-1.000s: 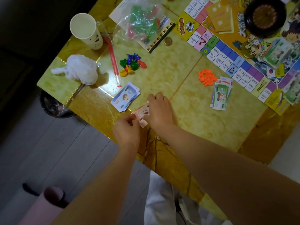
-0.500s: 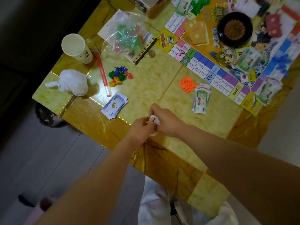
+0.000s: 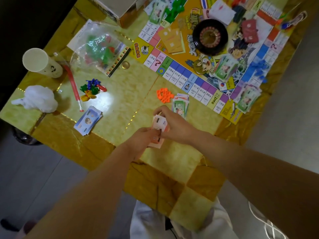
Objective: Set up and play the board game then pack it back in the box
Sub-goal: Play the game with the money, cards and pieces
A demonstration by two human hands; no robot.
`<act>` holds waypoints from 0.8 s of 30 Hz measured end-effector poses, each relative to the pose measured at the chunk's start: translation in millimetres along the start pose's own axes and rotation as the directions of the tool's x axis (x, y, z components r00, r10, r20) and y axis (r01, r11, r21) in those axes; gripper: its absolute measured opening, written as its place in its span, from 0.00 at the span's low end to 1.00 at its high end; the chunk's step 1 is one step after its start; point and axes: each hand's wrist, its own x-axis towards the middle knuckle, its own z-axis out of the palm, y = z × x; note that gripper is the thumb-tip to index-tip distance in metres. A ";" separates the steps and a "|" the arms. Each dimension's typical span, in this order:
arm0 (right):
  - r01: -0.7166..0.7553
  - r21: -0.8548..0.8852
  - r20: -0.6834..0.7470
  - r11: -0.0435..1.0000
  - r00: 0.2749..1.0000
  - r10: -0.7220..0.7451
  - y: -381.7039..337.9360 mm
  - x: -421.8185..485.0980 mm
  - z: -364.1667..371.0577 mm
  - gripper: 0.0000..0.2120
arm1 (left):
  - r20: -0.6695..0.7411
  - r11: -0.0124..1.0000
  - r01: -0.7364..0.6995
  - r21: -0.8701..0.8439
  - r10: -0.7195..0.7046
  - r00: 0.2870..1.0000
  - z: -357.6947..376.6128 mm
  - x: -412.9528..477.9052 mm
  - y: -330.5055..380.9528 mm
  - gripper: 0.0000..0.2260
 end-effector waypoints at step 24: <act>-0.310 0.519 -0.262 0.797 0.830 0.493 62.9 -0.7 -54.0 0.09 | -0.383 0.980 -0.169 -0.107 0.116 0.917 67.0 31.6 27.9 0.13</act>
